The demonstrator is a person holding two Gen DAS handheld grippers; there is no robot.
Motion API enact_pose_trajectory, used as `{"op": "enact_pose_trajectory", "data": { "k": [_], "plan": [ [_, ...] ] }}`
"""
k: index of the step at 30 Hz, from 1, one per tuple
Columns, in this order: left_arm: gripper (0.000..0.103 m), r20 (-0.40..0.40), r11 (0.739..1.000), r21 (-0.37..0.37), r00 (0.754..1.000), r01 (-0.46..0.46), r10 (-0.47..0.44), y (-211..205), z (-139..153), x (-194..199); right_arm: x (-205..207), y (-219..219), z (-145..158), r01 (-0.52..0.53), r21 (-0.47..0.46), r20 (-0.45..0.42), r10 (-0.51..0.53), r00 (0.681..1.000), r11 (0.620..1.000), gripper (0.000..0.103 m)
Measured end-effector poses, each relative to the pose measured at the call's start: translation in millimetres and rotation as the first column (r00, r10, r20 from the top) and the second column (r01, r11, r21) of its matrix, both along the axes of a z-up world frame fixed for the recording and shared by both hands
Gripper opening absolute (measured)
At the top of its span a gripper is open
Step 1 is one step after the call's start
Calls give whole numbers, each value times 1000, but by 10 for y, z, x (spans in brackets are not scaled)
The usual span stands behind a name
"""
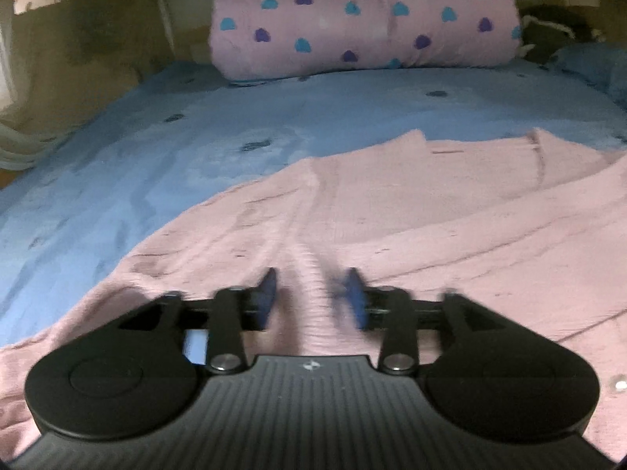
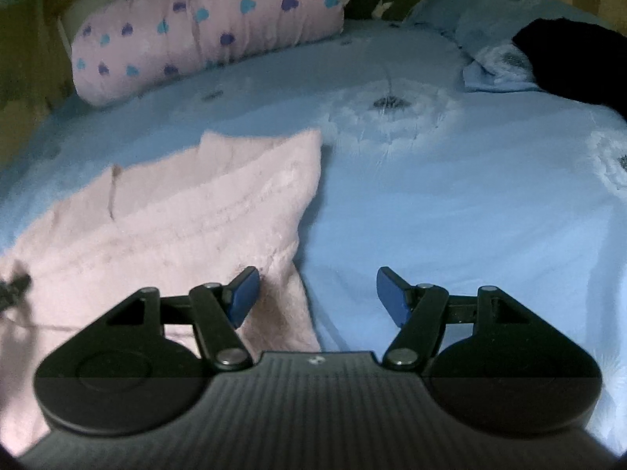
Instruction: Fold small clothes
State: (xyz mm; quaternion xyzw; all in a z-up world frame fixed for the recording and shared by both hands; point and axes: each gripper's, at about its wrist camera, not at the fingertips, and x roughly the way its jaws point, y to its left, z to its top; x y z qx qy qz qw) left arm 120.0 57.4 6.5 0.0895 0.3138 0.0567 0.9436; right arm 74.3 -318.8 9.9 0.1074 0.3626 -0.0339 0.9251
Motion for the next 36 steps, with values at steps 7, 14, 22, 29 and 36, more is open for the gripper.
{"op": "enact_pose_trajectory", "data": {
  "k": [7,14,22,29,36],
  "plan": [
    [70,21,1000,9,1000,-4,4,175,216,-183,20,105,-27,-20,-71,-5,19,1000,997,68],
    [73,30,998,-24,998,-50,51,443,695,-352,-9,74,29,-18,-31,14,18,1000,999,68],
    [74,67,983,9,981,-185,184,1026,1291,-513,-152,73,130,-53,-10,70,54,996,999,68],
    [78,48,964,65,966,-257,254,1728,1641,-678,-276,72,145,-54,23,94,52,994,998,68],
    [78,-57,928,5,927,-371,371,2414,1222,-908,-537,298,206,-97,32,116,93,989,995,68]
  ]
}}
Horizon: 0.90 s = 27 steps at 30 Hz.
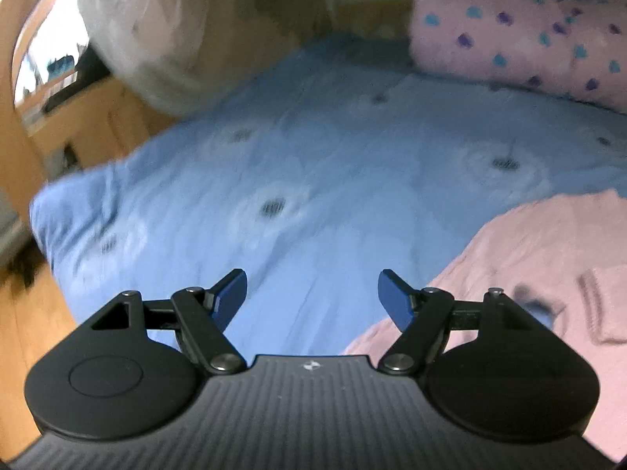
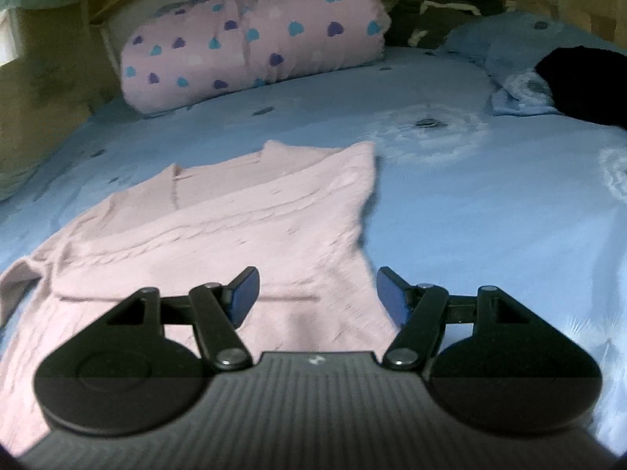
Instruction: Fold small clothes
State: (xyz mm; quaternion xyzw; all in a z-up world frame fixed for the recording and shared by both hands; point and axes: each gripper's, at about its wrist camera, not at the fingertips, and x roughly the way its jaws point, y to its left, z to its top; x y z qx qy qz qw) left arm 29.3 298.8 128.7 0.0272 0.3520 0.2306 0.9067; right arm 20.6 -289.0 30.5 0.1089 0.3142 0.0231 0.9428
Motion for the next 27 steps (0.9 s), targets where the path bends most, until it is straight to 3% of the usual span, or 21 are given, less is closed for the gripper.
{"op": "enact_pose_trajectory", "data": {
  "k": [6,13,18,27],
  "plan": [
    [78,-59,987,-155,998,-39,30,315,-413,-193,-222,173,-46,-34,-63,21,35,999,997,68],
    [78,-117,978,-194,992,-72,50,295,-810,-236,-253,244,-257,-32,-49,-5,32,999,998,68],
    [79,-89,954,-292,995,-71,47,283,-978,-182,-255,270,-320,-38,-56,-10,37,999,998,68],
    [83,-84,956,-289,996,-51,28,258,-1043,-203,-262,247,-364,-30,-26,-2,30,1000,999,68]
  ]
}}
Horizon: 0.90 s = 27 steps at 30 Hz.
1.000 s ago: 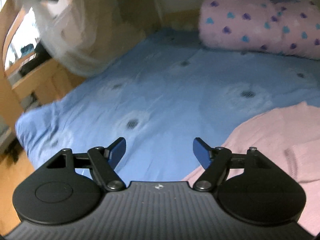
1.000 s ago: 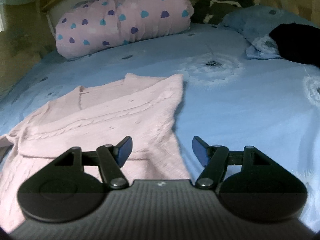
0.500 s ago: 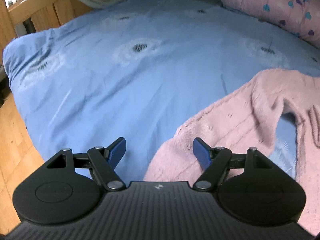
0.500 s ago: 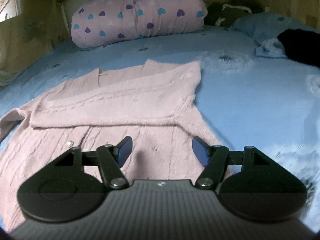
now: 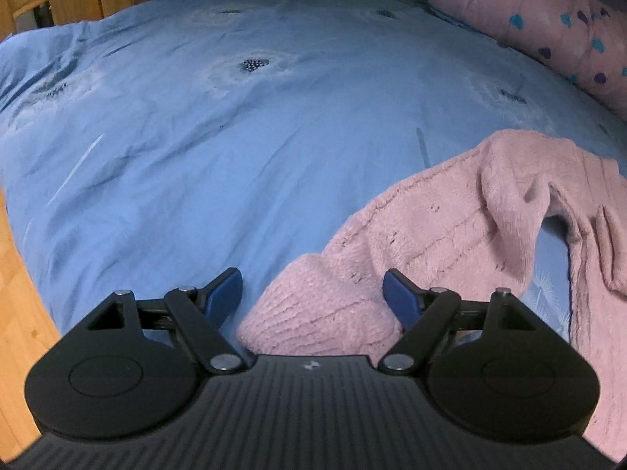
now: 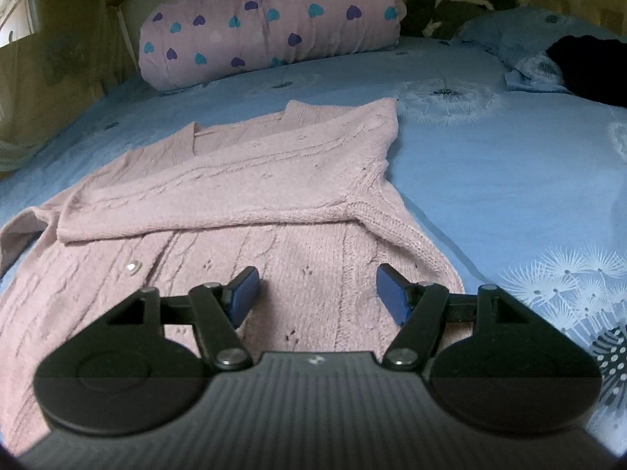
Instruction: Fold small clothes
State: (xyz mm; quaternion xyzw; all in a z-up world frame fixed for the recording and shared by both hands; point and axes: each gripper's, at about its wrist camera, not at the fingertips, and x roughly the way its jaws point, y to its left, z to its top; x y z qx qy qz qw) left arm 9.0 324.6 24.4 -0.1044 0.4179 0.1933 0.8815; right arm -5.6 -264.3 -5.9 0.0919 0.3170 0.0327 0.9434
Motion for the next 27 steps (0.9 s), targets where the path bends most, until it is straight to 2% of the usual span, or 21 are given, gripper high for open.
{"op": "enact_pose_trajectory", "data": {
  "k": [3,9,11,12,13,14,16,23,27],
  "plan": [
    [83,-1,1000,10,1000,12,-12,-27,9,-2,-2,-1,2,0,-1,1,0,1000,1000,68],
    [81,17,998,-40,999,46,-46,-17,49,-105,-8,-14,-7,1,11,5,-1,1000,1000,68],
    [63,32,996,-65,998,61,-59,-16,69,-138,-8,-12,-11,2,12,7,-2,1000,1000,68],
    [58,38,995,-79,997,64,-61,-17,84,-147,-7,-16,-11,1,13,7,-1,1000,1000,68],
    [46,44,994,-88,997,67,-63,-19,100,-152,-7,-16,-11,1,12,7,-1,1000,1000,68],
    [37,48,993,-94,997,67,-63,-19,117,-148,-9,-15,-12,1,12,8,-1,1000,1000,68],
    [32,48,995,-88,998,52,-48,-11,146,-140,-6,-19,-10,1,14,8,-1,1000,1000,68],
    [30,148,996,31,986,-83,78,122,495,-161,-23,-65,-7,7,53,17,-8,1000,999,68],
    [30,212,993,72,974,-92,75,170,763,-155,-22,-67,-7,8,61,19,-9,1000,998,68]
  ]
}}
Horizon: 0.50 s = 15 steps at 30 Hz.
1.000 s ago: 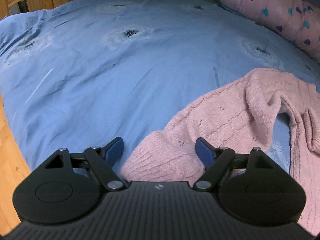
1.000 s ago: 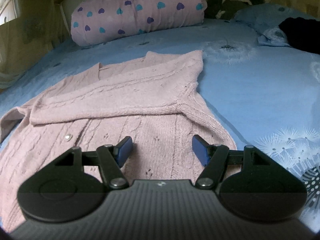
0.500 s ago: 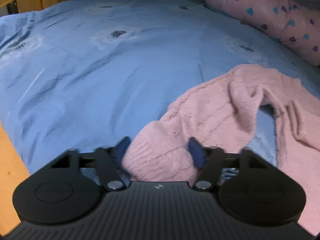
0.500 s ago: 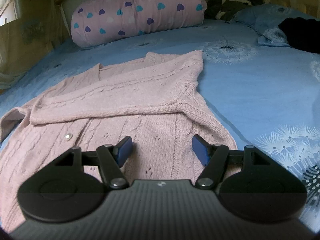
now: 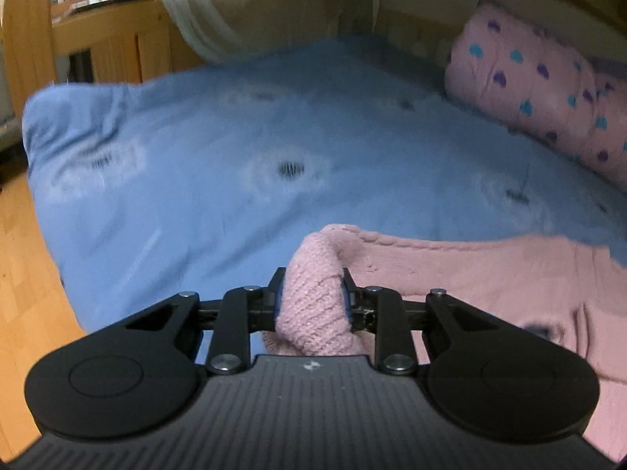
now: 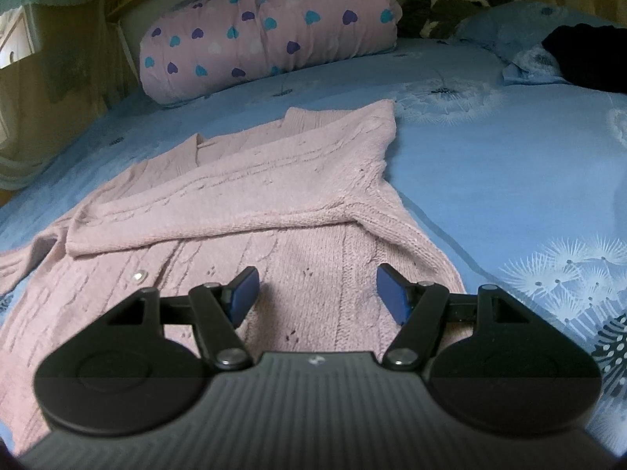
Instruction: Fold small clothes
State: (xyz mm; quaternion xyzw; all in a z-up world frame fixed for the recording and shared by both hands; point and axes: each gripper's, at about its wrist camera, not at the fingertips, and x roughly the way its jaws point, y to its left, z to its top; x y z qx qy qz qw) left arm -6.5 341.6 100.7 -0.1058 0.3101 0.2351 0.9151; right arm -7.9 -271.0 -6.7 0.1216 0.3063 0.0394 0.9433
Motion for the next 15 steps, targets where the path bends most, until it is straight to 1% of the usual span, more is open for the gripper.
{"op": "enact_pose_trajectory", "data": {
  "k": [3,7,11,15],
  "plan": [
    [30,33,1000,26,999,12,-13,-33,171,8,0,0,2,0,-3,0,0,1000,1000,68],
    [30,86,998,18,994,60,-62,-205,399,54,-6,-6,2,0,-2,2,0,1000,1000,68],
    [30,125,990,16,982,137,-138,-555,624,148,-7,-15,4,2,10,4,-2,1000,1000,68],
    [30,164,973,5,959,233,-230,-974,813,273,-13,-18,6,1,9,5,-1,1000,1000,68]
  ]
}}
